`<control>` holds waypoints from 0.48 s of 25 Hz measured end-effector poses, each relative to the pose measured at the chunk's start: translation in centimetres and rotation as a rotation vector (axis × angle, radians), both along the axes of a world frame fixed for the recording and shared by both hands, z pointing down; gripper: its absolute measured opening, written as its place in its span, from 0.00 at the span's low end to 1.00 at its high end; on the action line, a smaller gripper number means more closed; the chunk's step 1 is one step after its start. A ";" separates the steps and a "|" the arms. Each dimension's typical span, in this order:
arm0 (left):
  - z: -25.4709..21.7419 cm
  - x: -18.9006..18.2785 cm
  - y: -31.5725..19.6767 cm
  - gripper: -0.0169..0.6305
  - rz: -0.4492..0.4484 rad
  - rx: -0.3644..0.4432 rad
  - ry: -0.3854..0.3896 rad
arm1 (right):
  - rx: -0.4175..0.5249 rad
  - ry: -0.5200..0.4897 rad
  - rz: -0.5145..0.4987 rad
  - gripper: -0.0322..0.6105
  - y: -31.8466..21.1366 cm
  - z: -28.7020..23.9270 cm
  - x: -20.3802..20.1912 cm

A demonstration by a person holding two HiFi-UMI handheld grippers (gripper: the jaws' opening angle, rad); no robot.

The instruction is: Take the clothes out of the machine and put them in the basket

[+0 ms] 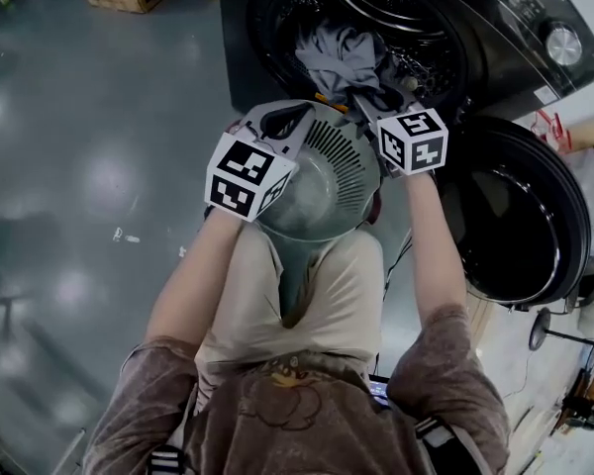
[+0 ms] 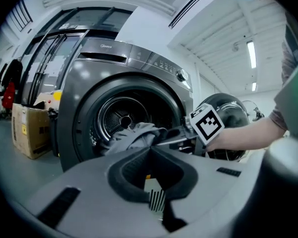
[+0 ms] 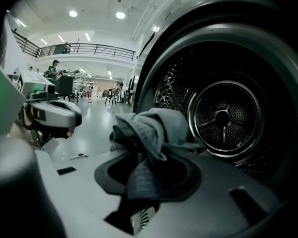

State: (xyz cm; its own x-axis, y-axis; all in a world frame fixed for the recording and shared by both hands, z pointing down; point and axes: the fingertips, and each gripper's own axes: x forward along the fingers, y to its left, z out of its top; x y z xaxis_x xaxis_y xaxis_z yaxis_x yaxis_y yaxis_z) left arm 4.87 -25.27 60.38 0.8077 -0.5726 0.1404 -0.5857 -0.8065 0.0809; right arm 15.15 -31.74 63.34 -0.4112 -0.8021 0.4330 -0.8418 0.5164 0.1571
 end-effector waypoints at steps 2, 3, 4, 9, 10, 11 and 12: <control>-0.2 0.0 0.2 0.03 -0.004 0.008 -0.003 | -0.006 -0.001 -0.007 0.23 1.3 0.3 0.1; -0.3 0.0 0.3 0.03 -0.006 0.011 -0.004 | -0.009 -0.004 -0.011 0.24 2.0 0.5 0.1; -0.4 0.0 0.3 0.03 -0.009 0.012 -0.004 | -0.012 -0.009 -0.014 0.23 2.6 0.6 0.0; -0.5 0.0 0.5 0.03 -0.033 0.012 -0.012 | -0.026 -0.033 -0.035 0.24 6.1 1.4 -0.8; -0.6 0.1 0.6 0.03 -0.036 0.015 -0.013 | -0.031 -0.036 -0.041 0.24 6.7 1.7 -1.0; -0.7 0.2 0.6 0.03 -0.038 0.018 -0.013 | -0.038 -0.040 -0.047 0.24 7.4 2.1 -1.3; -0.8 0.3 0.7 0.03 -0.039 0.022 -0.014 | -0.047 -0.046 -0.053 0.24 8.0 2.5 -1.5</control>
State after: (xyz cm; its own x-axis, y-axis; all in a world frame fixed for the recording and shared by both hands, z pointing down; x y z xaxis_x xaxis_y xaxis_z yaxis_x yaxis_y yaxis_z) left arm 5.12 -24.57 59.59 0.7830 -0.6064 0.1386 -0.6175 -0.7846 0.0555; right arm 13.62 -23.71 65.86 -0.4727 -0.7582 0.4491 -0.8190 0.5661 0.0938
